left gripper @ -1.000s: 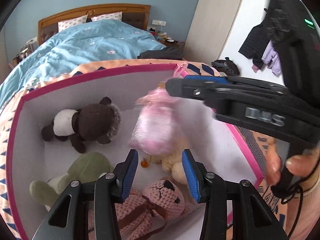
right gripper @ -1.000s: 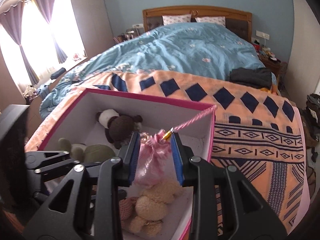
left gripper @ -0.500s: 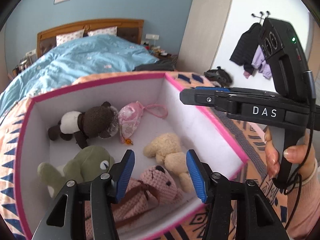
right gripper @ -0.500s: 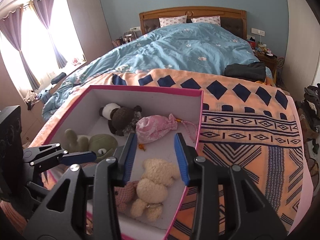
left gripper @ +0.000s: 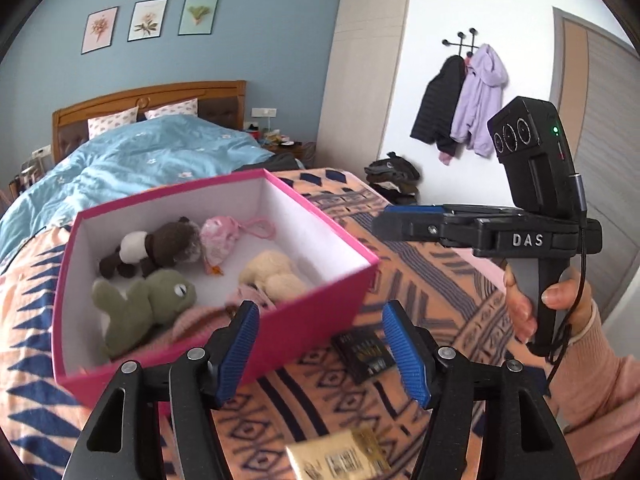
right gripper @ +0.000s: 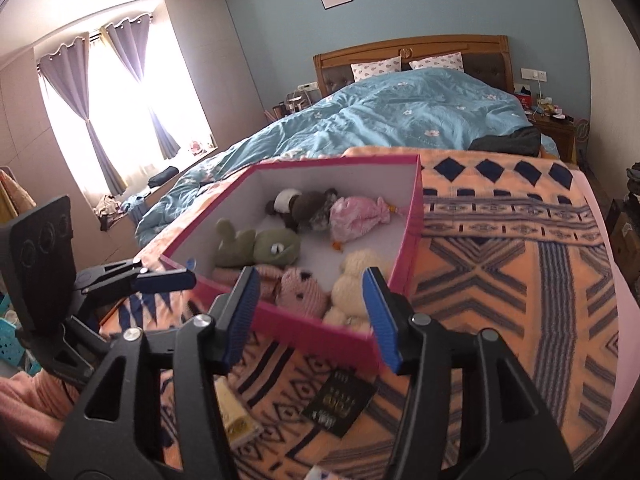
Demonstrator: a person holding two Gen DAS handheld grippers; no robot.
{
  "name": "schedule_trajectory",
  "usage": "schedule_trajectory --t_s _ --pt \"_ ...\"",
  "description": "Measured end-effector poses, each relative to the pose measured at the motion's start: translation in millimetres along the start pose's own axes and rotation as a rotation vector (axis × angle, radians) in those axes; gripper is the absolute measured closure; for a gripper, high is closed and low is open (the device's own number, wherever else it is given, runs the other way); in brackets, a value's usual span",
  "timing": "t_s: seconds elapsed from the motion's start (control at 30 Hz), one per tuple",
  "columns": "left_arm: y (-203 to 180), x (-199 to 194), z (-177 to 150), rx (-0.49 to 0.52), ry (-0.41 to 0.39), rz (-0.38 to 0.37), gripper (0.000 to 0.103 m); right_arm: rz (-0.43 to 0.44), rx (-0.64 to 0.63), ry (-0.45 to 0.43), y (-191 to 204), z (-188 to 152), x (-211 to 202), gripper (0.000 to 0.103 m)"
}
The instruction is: Organize objects
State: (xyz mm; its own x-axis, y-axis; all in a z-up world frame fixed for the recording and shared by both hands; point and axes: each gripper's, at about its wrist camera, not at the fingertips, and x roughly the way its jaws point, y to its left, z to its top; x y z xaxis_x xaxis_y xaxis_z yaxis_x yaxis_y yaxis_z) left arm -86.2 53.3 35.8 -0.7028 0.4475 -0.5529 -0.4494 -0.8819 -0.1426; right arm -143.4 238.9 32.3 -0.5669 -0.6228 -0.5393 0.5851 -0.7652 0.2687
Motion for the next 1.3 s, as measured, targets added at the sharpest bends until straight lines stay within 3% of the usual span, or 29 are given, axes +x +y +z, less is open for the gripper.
schedule_trajectory --t_s 0.1,0.2,0.27,0.5,0.93,1.17,1.3 --pt "-8 3 -17 -0.021 0.028 -0.022 0.037 -0.005 0.027 0.024 -3 -26 -8 0.041" --pt "-16 10 -34 -0.033 0.065 -0.029 0.037 -0.036 0.053 0.063 -9 -55 -11 0.041" --pt "-24 15 -44 -0.051 0.099 -0.078 0.037 -0.069 0.083 0.093 -17 -72 -13 0.041" --pt "-57 33 -65 -0.019 0.175 -0.14 0.037 -0.116 0.213 0.147 -47 -114 -25 0.041" --pt "-85 60 -82 -0.024 0.274 -0.21 0.037 -0.093 0.264 0.177 -47 -145 -37 0.041" --pt "-81 68 -89 -0.066 0.302 -0.199 0.04 -0.052 0.302 0.188 -44 -154 -36 0.041" --pt "-75 68 -91 -0.082 0.311 -0.176 0.047 -0.026 0.308 0.196 -39 -156 -31 0.041"
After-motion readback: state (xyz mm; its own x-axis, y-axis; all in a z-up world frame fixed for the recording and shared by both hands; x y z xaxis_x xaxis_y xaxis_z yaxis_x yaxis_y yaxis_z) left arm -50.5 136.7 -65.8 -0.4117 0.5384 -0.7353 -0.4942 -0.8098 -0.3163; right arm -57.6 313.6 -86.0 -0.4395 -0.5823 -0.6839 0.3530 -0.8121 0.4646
